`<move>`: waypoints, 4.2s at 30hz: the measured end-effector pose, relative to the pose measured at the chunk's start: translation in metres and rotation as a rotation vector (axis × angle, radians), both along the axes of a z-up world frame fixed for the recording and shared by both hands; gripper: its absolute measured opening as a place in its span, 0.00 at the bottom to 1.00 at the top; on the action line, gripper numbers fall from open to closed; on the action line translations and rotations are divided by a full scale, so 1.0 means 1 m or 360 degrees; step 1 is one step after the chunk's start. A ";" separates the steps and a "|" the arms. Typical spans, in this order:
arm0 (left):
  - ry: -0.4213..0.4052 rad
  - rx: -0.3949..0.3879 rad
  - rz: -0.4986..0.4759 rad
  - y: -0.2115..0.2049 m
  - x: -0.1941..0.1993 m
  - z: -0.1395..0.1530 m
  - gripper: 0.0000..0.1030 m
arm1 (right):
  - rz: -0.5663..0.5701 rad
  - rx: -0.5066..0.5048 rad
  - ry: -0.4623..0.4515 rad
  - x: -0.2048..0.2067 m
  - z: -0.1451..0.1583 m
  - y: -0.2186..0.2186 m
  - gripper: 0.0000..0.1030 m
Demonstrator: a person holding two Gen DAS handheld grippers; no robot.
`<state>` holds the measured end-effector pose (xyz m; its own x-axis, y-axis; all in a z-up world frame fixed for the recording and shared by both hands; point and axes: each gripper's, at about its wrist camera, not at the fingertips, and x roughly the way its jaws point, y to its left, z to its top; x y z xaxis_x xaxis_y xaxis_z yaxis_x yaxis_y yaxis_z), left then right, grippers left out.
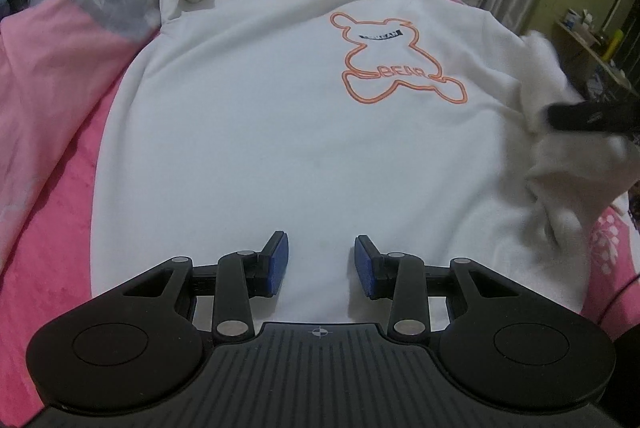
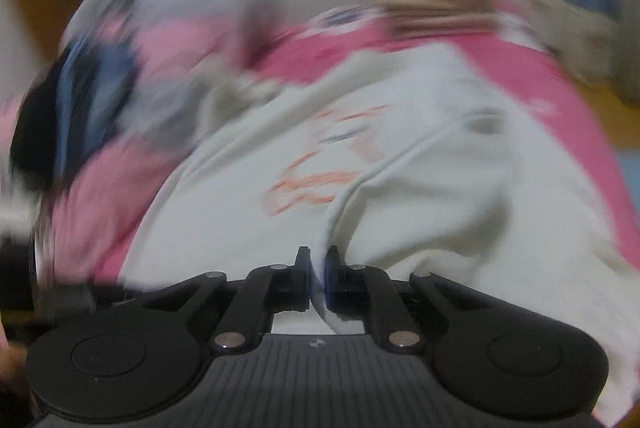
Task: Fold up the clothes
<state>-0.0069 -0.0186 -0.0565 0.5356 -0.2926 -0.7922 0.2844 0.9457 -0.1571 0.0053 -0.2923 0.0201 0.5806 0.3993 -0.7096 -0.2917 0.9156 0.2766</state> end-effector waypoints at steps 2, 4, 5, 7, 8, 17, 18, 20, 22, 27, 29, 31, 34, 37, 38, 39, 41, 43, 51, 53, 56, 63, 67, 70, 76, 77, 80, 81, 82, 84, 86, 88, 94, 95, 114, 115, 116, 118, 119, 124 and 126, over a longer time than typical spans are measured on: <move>0.0000 -0.0004 0.0004 0.000 0.001 -0.001 0.35 | 0.0165 -0.0112 0.0040 0.007 -0.013 0.032 0.18; -0.0002 -0.0007 0.0005 0.000 0.001 -0.002 0.35 | 0.0290 -0.0211 0.0094 0.012 -0.028 0.057 0.37; -0.0003 -0.0007 0.0004 0.000 0.002 -0.002 0.35 | 0.0311 -0.0232 0.0119 0.011 -0.033 0.062 0.44; -0.0005 -0.0009 0.0002 0.000 0.002 -0.003 0.35 | 0.0314 -0.0236 0.0114 0.008 -0.033 0.064 0.44; -0.0005 -0.0011 0.0001 0.000 0.003 -0.003 0.35 | 0.0303 -0.0201 0.0084 0.004 -0.027 0.061 0.45; -0.0006 -0.0023 0.0022 -0.001 0.002 -0.005 0.35 | 0.0185 0.0445 -0.0190 -0.021 0.049 -0.022 0.61; -0.0006 -0.0022 0.0023 -0.001 0.002 -0.004 0.35 | 0.0171 0.0485 -0.0215 -0.021 0.054 -0.030 0.62; -0.0007 -0.0020 0.0024 -0.001 0.002 -0.004 0.35 | 0.0068 0.0488 -0.0249 -0.016 0.058 -0.047 0.65; -0.0008 -0.0021 0.0025 -0.001 0.002 -0.004 0.35 | -0.0133 0.0371 -0.0238 -0.006 0.054 -0.066 0.65; -0.0008 -0.0027 0.0026 0.000 0.003 -0.004 0.35 | -0.0496 -0.0161 0.0009 0.044 0.012 -0.094 0.65; -0.0008 -0.0030 0.0026 0.001 0.003 -0.004 0.35 | -0.0470 -0.0339 0.0055 0.062 -0.006 -0.090 0.70; -0.0006 -0.0034 0.0027 0.001 0.003 -0.005 0.35 | -0.0422 -0.0513 0.0091 0.078 -0.024 -0.083 0.76; -0.0004 -0.0038 0.0029 0.001 0.004 -0.005 0.35 | -0.0454 -0.0600 0.0114 0.092 -0.045 -0.087 0.94; -0.0008 -0.0045 0.0025 0.001 0.003 -0.005 0.35 | -0.0578 -0.0457 0.0111 0.099 -0.051 -0.106 0.84; -0.0009 -0.0047 0.0024 0.002 0.003 -0.006 0.35 | -0.0621 -0.0404 0.0111 0.101 -0.050 -0.113 0.70; -0.0011 -0.0049 0.0022 0.002 0.003 -0.006 0.35 | -0.0656 -0.0367 0.0112 0.104 -0.047 -0.118 0.59; -0.0011 -0.0053 0.0021 0.002 0.003 -0.006 0.35 | -0.0698 -0.0288 0.0128 0.109 -0.039 -0.129 0.11; -0.0010 -0.0054 0.0020 0.002 0.004 -0.007 0.35 | -0.0739 -0.0285 0.0116 0.117 -0.030 -0.136 0.10; -0.0019 -0.0029 0.0004 0.000 0.004 -0.007 0.35 | -0.0786 -0.0430 -0.0274 0.189 0.038 -0.133 0.10; -0.0020 -0.0023 0.0002 -0.001 0.004 -0.007 0.35 | -0.0759 -0.0456 -0.0372 0.216 0.053 -0.124 0.10; -0.0020 -0.0013 -0.0001 -0.002 0.005 -0.007 0.35 | -0.0689 -0.0493 -0.0467 0.246 0.064 -0.106 0.10; -0.0031 0.0010 -0.0009 -0.004 0.004 -0.007 0.35 | -0.0557 -0.0731 -0.0133 0.290 0.005 -0.078 0.58; -0.0025 -0.0005 -0.0005 -0.001 0.004 -0.007 0.35 | -0.0601 -0.0670 -0.0070 0.262 -0.003 -0.092 0.67; -0.0022 -0.0008 -0.0006 -0.001 0.004 -0.007 0.35 | -0.0721 -0.0538 -0.0036 0.223 0.010 -0.115 0.70; 0.0000 -0.0013 -0.0016 0.000 0.006 -0.006 0.35 | -0.0765 -0.0048 -0.0038 0.117 0.059 -0.126 0.70; 0.0004 -0.0016 -0.0016 0.000 0.007 -0.006 0.36 | -0.0725 0.0026 -0.0050 0.099 0.068 -0.120 0.70; 0.0015 -0.0029 -0.0016 0.002 0.008 -0.006 0.36 | -0.0528 0.0204 -0.0062 0.053 0.080 -0.092 0.70; 0.0020 -0.0034 -0.0014 0.002 0.009 -0.006 0.36 | -0.0434 0.0231 -0.0046 0.043 0.079 -0.077 0.70; 0.0024 -0.0041 -0.0010 0.003 0.009 -0.007 0.36 | -0.0339 0.0223 -0.0027 0.034 0.076 -0.061 0.70; 0.0032 -0.0057 0.0000 0.004 0.009 -0.007 0.36 | -0.0150 0.0115 0.0016 0.020 0.064 -0.026 0.70; 0.0036 -0.0073 0.0005 0.005 0.009 -0.007 0.36 | 0.0029 -0.0022 0.0038 0.008 0.050 0.006 0.69; 0.0040 -0.0087 0.0008 0.007 0.010 -0.007 0.36 | 0.0210 -0.0210 0.0064 -0.006 0.030 0.039 0.67; 0.0037 -0.0094 0.0005 0.008 0.009 -0.007 0.36 | 0.0622 -0.0817 -0.0017 -0.036 -0.024 0.104 0.67; 0.0036 -0.0095 0.0005 0.008 0.009 -0.008 0.36 | 0.0655 -0.0884 -0.0042 -0.039 -0.029 0.107 0.67; -0.0004 -0.0057 -0.0011 0.005 0.006 -0.009 0.36 | -0.0310 -0.0232 -0.0136 -0.044 0.022 -0.032 0.08; -0.0008 -0.0053 -0.0015 0.005 0.006 -0.009 0.36 | -0.0420 -0.0147 -0.0140 -0.051 0.027 -0.050 0.08; -0.0013 -0.0049 -0.0019 0.004 0.006 -0.009 0.36 | -0.0516 -0.0070 -0.0137 -0.060 0.031 -0.067 0.08; -0.0021 -0.0043 -0.0026 0.004 0.005 -0.010 0.36 | -0.0681 0.0058 -0.0121 -0.076 0.033 -0.096 0.08; -0.0024 -0.0039 -0.0028 0.004 0.005 -0.010 0.36 | -0.0762 0.0122 -0.0104 -0.084 0.032 -0.109 0.08; -0.0029 -0.0016 -0.0041 0.001 0.004 -0.009 0.36 | -0.1081 0.0406 0.0083 -0.118 0.000 -0.158 0.07; -0.0030 -0.0006 -0.0045 0.001 0.004 -0.009 0.36 | -0.1178 0.0506 0.0167 -0.125 -0.017 -0.172 0.07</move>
